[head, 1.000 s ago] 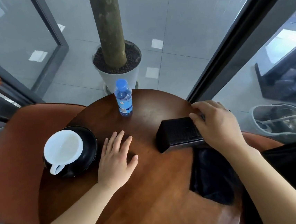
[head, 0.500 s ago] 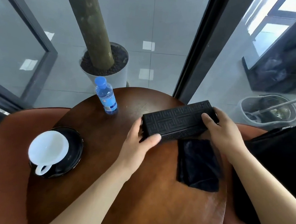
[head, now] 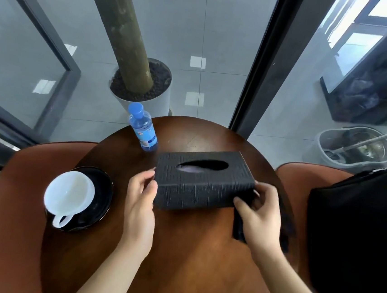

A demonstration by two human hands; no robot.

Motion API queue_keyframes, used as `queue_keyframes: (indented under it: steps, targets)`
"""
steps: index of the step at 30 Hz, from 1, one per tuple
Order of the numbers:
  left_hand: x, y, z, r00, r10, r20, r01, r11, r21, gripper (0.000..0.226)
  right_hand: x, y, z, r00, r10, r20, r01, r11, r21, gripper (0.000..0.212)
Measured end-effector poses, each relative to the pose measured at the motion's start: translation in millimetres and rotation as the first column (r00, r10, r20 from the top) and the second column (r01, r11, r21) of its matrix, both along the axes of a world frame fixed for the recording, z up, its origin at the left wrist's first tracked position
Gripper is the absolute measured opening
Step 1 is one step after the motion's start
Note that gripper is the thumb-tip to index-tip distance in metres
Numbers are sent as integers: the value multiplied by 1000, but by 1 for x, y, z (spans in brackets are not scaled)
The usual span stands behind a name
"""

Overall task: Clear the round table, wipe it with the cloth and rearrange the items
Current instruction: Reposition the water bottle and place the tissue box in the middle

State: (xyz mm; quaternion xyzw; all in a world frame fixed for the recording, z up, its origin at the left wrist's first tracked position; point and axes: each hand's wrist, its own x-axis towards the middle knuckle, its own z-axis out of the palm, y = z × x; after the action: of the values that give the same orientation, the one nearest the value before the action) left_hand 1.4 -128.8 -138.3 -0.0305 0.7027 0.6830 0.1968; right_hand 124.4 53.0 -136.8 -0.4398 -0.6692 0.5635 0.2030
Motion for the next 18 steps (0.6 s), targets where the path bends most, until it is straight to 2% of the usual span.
queue_keyframes:
  steps: [4,8,11,14,18]
  targets:
    - [12,-20,-10,999,-43,-8,42,999,-29,43,25,-24,-21,996,10,89,-3,997,-78,45]
    - [15,-26,-12,994,-110,31,112,991,-78,52,34,-25,-20,997,-4,78,16,989,-149,56]
    - [11,-24,-12,981,-183,72,192,968,-159,49,28,-22,-12,998,-4,66,16,984,-177,46]
    - [5,-23,-15,974,-212,82,225,949,-220,44,17,-21,-10,988,34,152,-23,997,-76,44]
    - [-7,-21,-20,980,-193,45,198,944,-265,50,0,-19,-10,984,41,171,-42,999,6,44]
